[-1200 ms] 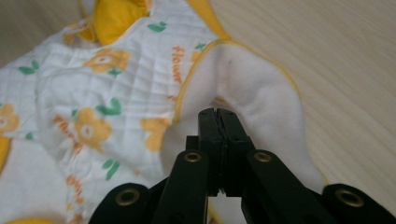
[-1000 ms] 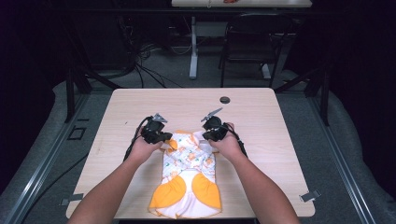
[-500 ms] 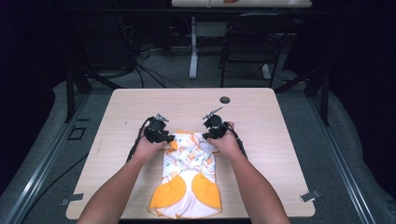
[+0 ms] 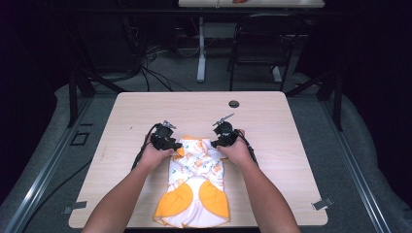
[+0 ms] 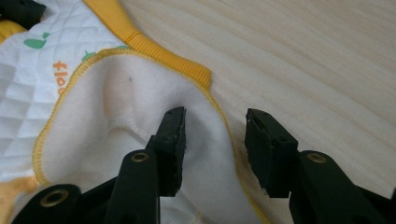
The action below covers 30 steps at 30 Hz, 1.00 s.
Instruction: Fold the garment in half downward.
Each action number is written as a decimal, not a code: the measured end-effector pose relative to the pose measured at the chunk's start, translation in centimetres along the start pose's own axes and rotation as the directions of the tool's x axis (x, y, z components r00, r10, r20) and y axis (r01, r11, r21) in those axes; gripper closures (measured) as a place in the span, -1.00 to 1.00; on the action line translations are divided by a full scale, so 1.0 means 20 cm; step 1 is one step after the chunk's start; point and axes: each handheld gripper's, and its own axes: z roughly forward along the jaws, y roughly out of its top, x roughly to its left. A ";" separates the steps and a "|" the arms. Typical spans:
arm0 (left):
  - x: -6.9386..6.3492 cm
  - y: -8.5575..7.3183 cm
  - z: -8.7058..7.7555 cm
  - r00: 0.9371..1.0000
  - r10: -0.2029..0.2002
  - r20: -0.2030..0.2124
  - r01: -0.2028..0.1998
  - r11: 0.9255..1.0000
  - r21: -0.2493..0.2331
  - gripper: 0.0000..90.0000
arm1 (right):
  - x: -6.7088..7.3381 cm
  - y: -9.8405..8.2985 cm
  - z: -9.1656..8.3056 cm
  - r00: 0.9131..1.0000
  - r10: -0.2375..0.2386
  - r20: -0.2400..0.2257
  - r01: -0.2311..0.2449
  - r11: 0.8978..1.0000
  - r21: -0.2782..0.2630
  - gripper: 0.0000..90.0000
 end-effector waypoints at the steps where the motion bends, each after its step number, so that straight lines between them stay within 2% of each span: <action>1: 0.00 0.00 0.00 1.000 0.004 0.007 -0.004 1.000 0.000 0.42 | -0.01 0.00 0.00 1.000 0.015 -0.014 -0.015 1.000 -0.002 0.30; 3: -0.01 0.00 0.00 1.000 0.012 0.008 -0.012 1.000 0.001 0.46 | -0.01 0.00 0.00 1.000 0.012 -0.015 -0.012 1.000 -0.002 0.32; 5: -0.01 0.00 0.00 1.000 0.011 0.013 -0.011 1.000 0.001 0.53 | 0.00 0.00 0.00 1.000 0.013 -0.021 -0.014 1.000 -0.005 0.45; 7: -0.02 0.00 0.00 1.000 0.015 0.017 -0.015 1.000 -0.001 0.66 | 0.01 0.00 0.00 0.999 0.014 -0.044 -0.014 1.000 0.009 0.67; 11: -0.02 0.00 0.00 1.000 0.012 0.028 -0.012 1.000 0.004 0.77 | 0.01 0.00 0.00 0.999 0.000 -0.049 0.000 1.000 0.017 0.76; 12: -0.02 0.00 0.00 1.000 0.009 0.024 -0.008 1.000 -0.003 0.79 | 0.02 0.00 0.00 0.999 0.006 -0.050 -0.006 1.000 0.004 0.78; 13: -0.02 0.00 0.00 1.000 0.004 0.024 -0.004 1.000 -0.003 0.82 | 0.03 0.00 0.00 0.999 -0.018 -0.047 0.018 1.000 0.015 0.85; 14: -0.02 0.00 0.00 1.000 0.004 0.024 -0.004 1.000 -0.003 0.84 | 0.04 0.00 0.00 0.999 -0.012 -0.039 0.012 1.000 0.004 0.87; 15: -0.03 0.00 0.00 1.000 0.013 0.013 -0.012 1.000 -0.004 0.84 | 0.04 0.00 0.00 0.999 -0.012 -0.039 0.012 1.000 0.004 0.87; 16: -0.03 0.00 0.00 1.000 0.020 0.015 -0.020 1.000 -0.001 0.85 | 0.04 0.01 0.00 0.999 -0.033 -0.032 0.034 0.999 0.019 0.90; 17: -0.03 0.00 0.00 1.000 0.011 0.014 -0.011 1.000 -0.001 0.86 | 0.05 0.00 0.00 0.999 -0.026 -0.023 0.026 1.000 -0.007 0.91; 18: -0.03 0.00 0.00 1.000 0.004 0.018 -0.004 1.000 -0.003 0.86 | 0.05 0.01 -0.01 0.999 -0.041 -0.021 0.041 0.999 0.016 0.92; 19: -0.02 0.00 0.00 1.000 0.001 0.021 -0.001 1.000 -0.002 0.87 | 0.05 0.01 -0.01 0.999 -0.037 -0.023 0.037 0.999 0.018 0.93; 22: -0.02 0.00 -0.02 1.000 -0.013 0.029 0.014 1.000 -0.006 0.87 | 0.05 0.01 -0.01 0.999 -0.029 -0.020 0.029 1.000 0.001 0.93; 25: -0.03 0.01 -0.04 1.000 -0.003 0.016 0.003 1.000 -0.019 0.88 | 0.05 0.02 -0.04 0.999 -0.036 -0.024 0.036 0.999 -0.007 0.93; 28: -0.03 0.01 -0.08 1.000 -0.005 0.014 0.006 0.999 -0.036 0.88 | 0.05 0.03 -0.09 0.999 -0.028 -0.032 0.027 0.999 -0.043 0.93; 30: -0.03 0.02 -0.11 1.000 -0.012 0.017 0.013 0.999 -0.053 0.88 | 0.05 0.03 -0.10 0.999 -0.041 -0.034 0.040 0.999 -0.036 0.93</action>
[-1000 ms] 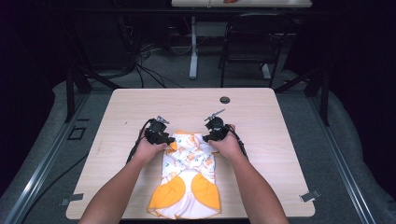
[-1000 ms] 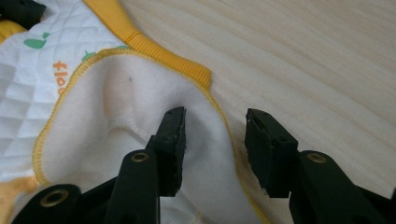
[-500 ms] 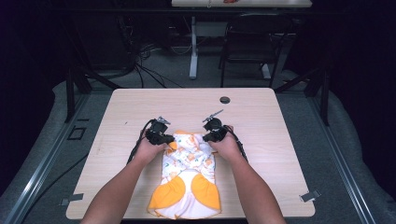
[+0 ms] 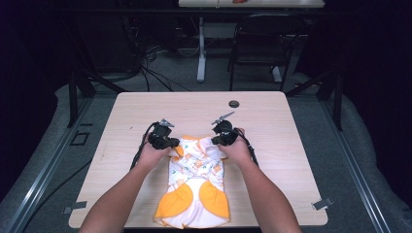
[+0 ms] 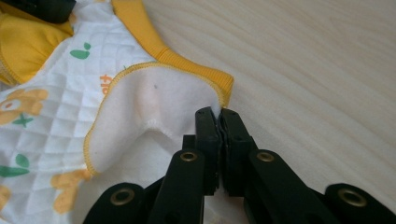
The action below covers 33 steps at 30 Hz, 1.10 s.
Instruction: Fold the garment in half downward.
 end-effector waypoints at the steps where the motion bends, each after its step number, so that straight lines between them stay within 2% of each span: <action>1: 0.00 0.01 -0.02 1.000 0.003 0.000 -0.003 1.000 -0.006 0.88 | 0.01 0.00 -0.01 1.000 -0.011 0.004 0.011 1.000 -0.006 0.93; 2: 0.00 0.01 -0.03 1.000 0.005 0.000 -0.005 1.000 -0.008 0.88 | 0.01 0.02 -0.03 1.000 -0.025 0.006 0.025 1.000 -0.010 0.93; 3: 0.00 0.02 -0.05 1.000 0.002 0.000 -0.002 1.000 -0.021 0.88 | 0.02 0.03 -0.05 1.000 -0.029 0.004 0.030 0.999 -0.038 0.94; 6: 0.00 0.02 -0.08 1.000 0.006 -0.003 -0.006 1.000 -0.029 0.88 | 0.03 0.05 -0.09 0.999 -0.050 -0.001 0.050 0.998 -0.041 0.94; 7: 0.00 0.03 -0.10 1.000 0.007 0.000 -0.007 0.999 -0.036 0.88 | 0.04 0.06 -0.13 0.999 -0.054 0.001 0.054 0.996 -0.065 0.94; 9: 0.00 0.04 -0.12 1.000 0.003 -0.001 -0.003 0.999 -0.048 0.88 | 0.04 0.07 -0.14 0.998 -0.063 0.004 0.064 0.996 -0.066 0.94; 10: 0.00 0.05 -0.15 1.000 0.008 0.002 -0.008 0.998 -0.059 0.88 | 0.04 0.08 -0.17 0.996 -0.085 0.014 0.086 0.994 -0.066 0.94; 12: 0.00 0.06 -0.17 1.000 0.012 -0.001 -0.012 0.998 -0.067 0.88 | 0.04 0.09 -0.19 0.996 -0.088 0.018 0.089 0.993 -0.072 0.94; 13: -0.01 0.08 -0.19 1.000 0.023 -0.006 -0.023 0.996 -0.081 0.88 | 0.05 0.10 -0.22 0.995 -0.099 0.027 0.101 0.991 -0.089 0.94; 16: -0.02 0.09 -0.22 1.000 0.026 -0.006 -0.026 0.995 -0.092 0.88 | 0.06 0.12 -0.25 0.993 -0.111 0.034 0.114 0.989 -0.090 0.94; 22: -0.03 0.14 -0.27 0.999 0.043 -0.028 -0.047 0.991 -0.124 0.88 | 0.07 0.14 -0.31 0.990 -0.132 0.059 0.138 0.984 -0.115 0.94; 24: -0.03 0.16 -0.29 0.998 0.048 -0.031 -0.051 0.990 -0.135 0.88 | 0.08 0.17 -0.34 0.986 -0.149 0.080 0.158 0.979 -0.128 0.94; 26: -0.03 0.18 -0.30 0.998 0.056 -0.038 -0.060 0.988 -0.141 0.88 | 0.08 0.17 -0.35 0.987 -0.140 0.083 0.151 0.979 -0.140 0.94; 27: -0.03 0.19 -0.32 0.997 0.063 -0.045 -0.069 0.986 -0.154 0.88 | 0.08 0.18 -0.37 0.984 -0.151 0.096 0.164 0.976 -0.146 0.94; 28: -0.03 0.19 -0.32 0.997 0.063 -0.045 -0.069 0.986 -0.154 0.88 | 0.08 0.18 -0.37 0.984 -0.151 0.096 0.164 0.976 -0.146 0.94; 29: -0.04 0.20 -0.34 0.996 0.072 -0.044 -0.078 0.982 -0.172 0.88 | 0.08 0.19 -0.40 0.983 -0.150 0.105 0.167 0.970 -0.175 0.94; 33: -0.06 0.19 -0.37 0.995 0.095 -0.035 -0.100 0.980 -0.175 0.88 | 0.09 0.17 -0.43 0.980 -0.170 0.107 0.187 0.965 -0.182 0.94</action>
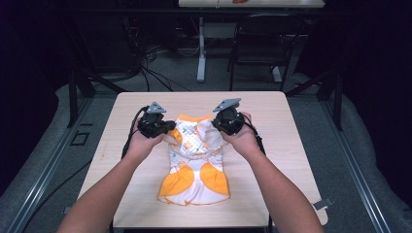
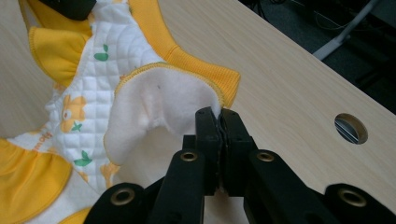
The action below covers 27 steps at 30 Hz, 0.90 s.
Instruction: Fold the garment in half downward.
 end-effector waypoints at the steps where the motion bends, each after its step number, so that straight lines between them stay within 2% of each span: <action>1: 0.00 -0.01 0.00 1.000 0.004 0.006 -0.004 1.000 -0.001 0.88 | 0.01 -0.01 0.00 1.000 -0.008 -0.003 0.008 1.000 -0.002 0.94; 3: -0.01 -0.02 0.00 1.000 0.009 0.005 -0.009 1.000 0.003 0.88 | 0.02 -0.02 -0.01 1.000 -0.012 -0.006 0.012 1.000 0.002 0.94; 5: -0.01 -0.05 0.00 1.000 0.009 0.015 -0.009 1.000 0.003 0.88 | 0.04 -0.04 -0.01 0.999 -0.038 -0.008 0.038 0.999 0.014 0.94; 9: -0.03 -0.08 -0.01 1.000 0.013 0.022 -0.013 1.000 0.004 0.88 | 0.06 -0.06 -0.01 0.999 -0.042 -0.018 0.042 0.999 0.014 0.94; 13: -0.06 -0.11 -0.04 0.999 0.031 0.035 -0.031 1.000 -0.001 0.88 | 0.09 -0.10 -0.03 0.997 -0.069 -0.030 0.070 0.997 0.026 0.94; 15: -0.07 -0.12 -0.04 0.999 0.033 0.042 -0.033 0.999 -0.003 0.88 | 0.09 -0.11 -0.03 0.997 -0.063 -0.034 0.064 0.998 0.014 0.94; 19: -0.10 -0.17 -0.06 0.997 0.044 0.064 -0.044 0.999 -0.004 0.88 | 0.12 -0.16 -0.04 0.996 -0.078 -0.044 0.080 0.996 0.031 0.94; 22: -0.11 -0.20 -0.07 0.996 0.044 0.077 -0.044 0.999 0.000 0.88 | 0.13 -0.19 -0.05 0.996 -0.072 -0.060 0.074 0.997 0.027 0.94; 27: -0.13 -0.25 -0.07 0.995 0.054 0.087 -0.056 0.998 0.014 0.88 | 0.17 -0.23 -0.05 0.994 -0.082 -0.073 0.085 0.996 0.037 0.94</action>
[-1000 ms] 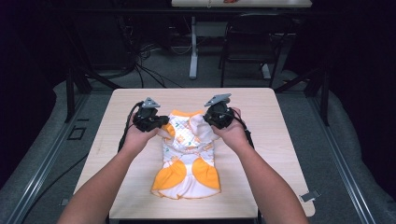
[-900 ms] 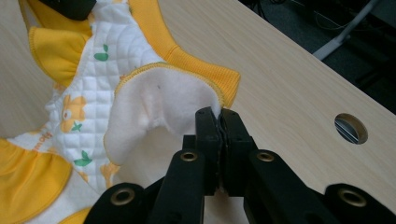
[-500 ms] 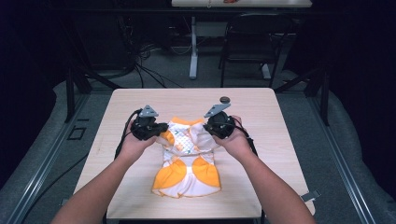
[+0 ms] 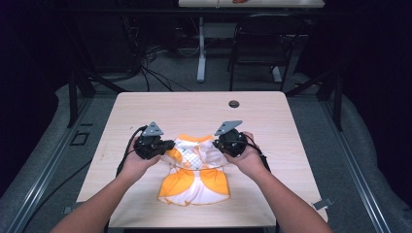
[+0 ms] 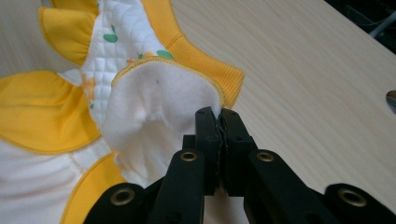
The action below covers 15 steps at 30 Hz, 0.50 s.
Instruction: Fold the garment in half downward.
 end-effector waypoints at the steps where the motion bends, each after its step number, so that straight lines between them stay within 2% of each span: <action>1: 0.00 -0.01 0.00 1.000 -0.003 0.005 0.003 1.000 -0.001 0.88 | 0.01 -0.01 0.00 1.000 0.005 -0.008 -0.005 1.000 -0.004 0.94; 6: -0.02 -0.05 0.00 1.000 -0.011 0.022 0.011 1.000 -0.003 0.88 | 0.04 -0.04 0.01 1.000 -0.010 -0.019 0.011 1.000 0.007 0.94; 8: -0.03 -0.08 0.00 1.000 -0.011 0.029 0.011 1.000 -0.003 0.88 | 0.05 -0.06 0.00 1.000 0.007 -0.028 -0.007 1.000 -0.002 0.94; 10: -0.05 -0.11 0.00 0.999 -0.021 0.047 0.021 1.000 -0.004 0.88 | 0.06 -0.08 0.00 0.999 -0.001 -0.038 0.001 1.000 0.003 0.93; 12: -0.05 -0.13 0.00 0.998 -0.021 0.055 0.021 1.000 -0.002 0.88 | 0.07 -0.09 0.00 0.999 0.003 -0.043 -0.003 1.000 0.002 0.93; 15: -0.08 -0.18 0.00 0.996 -0.028 0.088 0.028 1.000 -0.001 0.87 | 0.11 -0.14 0.01 0.998 0.011 -0.061 -0.012 1.000 -0.004 0.93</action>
